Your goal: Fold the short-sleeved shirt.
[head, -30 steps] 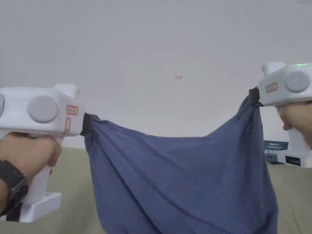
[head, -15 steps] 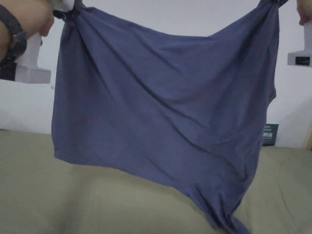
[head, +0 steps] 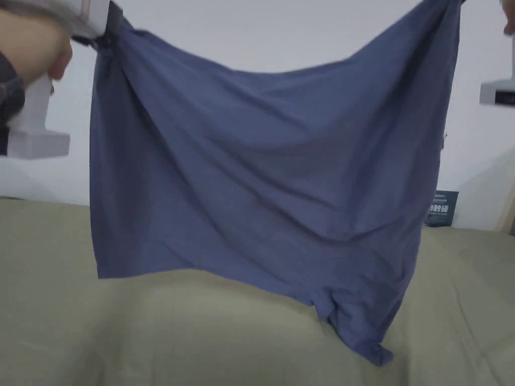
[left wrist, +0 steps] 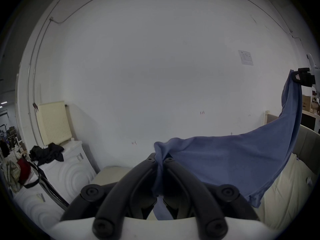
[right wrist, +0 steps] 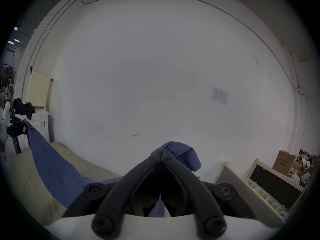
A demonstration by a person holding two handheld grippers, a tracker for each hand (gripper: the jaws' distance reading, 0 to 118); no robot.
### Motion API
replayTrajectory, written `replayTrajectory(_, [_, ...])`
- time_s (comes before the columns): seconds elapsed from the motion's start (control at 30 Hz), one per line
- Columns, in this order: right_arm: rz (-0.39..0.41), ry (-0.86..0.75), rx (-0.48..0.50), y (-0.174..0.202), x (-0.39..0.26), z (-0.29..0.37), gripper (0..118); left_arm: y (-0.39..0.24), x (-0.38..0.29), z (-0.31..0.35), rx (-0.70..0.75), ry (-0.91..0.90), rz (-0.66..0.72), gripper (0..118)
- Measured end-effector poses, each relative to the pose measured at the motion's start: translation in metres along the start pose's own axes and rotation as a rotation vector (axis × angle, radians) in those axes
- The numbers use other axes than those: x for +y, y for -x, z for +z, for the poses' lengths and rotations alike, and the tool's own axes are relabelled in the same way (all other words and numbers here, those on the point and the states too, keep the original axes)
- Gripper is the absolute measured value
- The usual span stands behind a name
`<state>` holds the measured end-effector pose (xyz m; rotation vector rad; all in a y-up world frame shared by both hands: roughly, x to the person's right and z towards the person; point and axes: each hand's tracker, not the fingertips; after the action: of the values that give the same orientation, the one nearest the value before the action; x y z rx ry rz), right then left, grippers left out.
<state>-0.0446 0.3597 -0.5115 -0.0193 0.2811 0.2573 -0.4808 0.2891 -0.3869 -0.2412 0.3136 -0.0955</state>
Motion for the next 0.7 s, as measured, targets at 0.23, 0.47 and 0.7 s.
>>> replayTrajectory(0.23, [-0.044, 0.134, 0.068, 0.018, -0.077, 0.020, 0, 0.015, -0.078, 0.026, -0.036, 0.120, 0.072, 0])
replayTrajectory(0.47, [-0.063, 0.218, 0.084, 0.033, -0.123, 0.057, 0, 0.018, -0.134, 0.063, -0.065, 0.209, 0.058, 0])
replayTrajectory(0.7, [-0.103, 0.294, 0.085, 0.036, -0.171, 0.107, 0, 0.012, -0.189, 0.106, -0.134, 0.284, 0.026, 0])
